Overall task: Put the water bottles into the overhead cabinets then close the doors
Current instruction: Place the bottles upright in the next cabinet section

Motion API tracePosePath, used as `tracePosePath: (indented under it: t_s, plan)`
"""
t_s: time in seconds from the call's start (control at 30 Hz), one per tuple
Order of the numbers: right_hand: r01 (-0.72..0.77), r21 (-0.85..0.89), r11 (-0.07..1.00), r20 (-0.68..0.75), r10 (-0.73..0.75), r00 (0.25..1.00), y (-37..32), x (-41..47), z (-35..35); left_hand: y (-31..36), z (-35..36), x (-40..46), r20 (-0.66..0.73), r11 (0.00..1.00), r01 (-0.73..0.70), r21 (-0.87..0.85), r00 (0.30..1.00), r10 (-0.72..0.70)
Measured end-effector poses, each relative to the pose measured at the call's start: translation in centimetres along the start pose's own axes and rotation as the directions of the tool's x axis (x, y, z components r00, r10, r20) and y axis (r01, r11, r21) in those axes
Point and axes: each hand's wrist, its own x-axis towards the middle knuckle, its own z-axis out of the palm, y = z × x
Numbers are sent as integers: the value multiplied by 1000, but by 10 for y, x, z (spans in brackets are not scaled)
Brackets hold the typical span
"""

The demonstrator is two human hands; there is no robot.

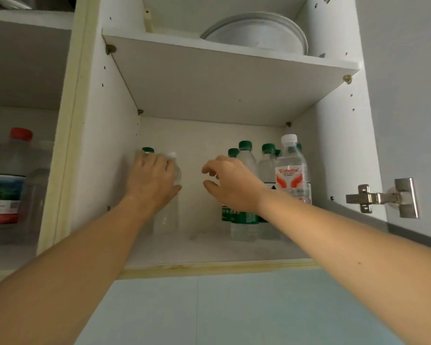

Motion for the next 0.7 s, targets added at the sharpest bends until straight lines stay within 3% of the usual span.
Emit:
tracePosePath:
  t_s: [0.1, 0.17, 0.3, 0.47, 0.6, 0.7]
  plan:
    - [-4, -86, 996, -209, -14, 978, 11, -26, -24, 11, -10, 7, -128, 973, -3, -231, 991, -27]
    - [-45, -169, 985, -312, -10, 950, 20, -41, -37, 20, -19, 12, -163, 890, -37, -454, 986, -43]
    - [-186, -212, 959, -395, 90, 914, 39, -66, -54, 54, -44, 18, 57, 619, 60, -783, 998, -25]
    - [-432, -71, 899, -373, 377, 848, 55, -85, -51, 99, -67, 25, 251, 331, 220, -918, 967, 53]
    - [-566, 166, 808, -218, 589, 778, 65, -94, -40, 122, -61, 25, 319, 241, 296, -924, 946, 63]
    - [-569, 317, 759, -140, 630, 764, 75, -101, -30, 133, -50, 23, 362, 194, 339, -921, 927, 97]
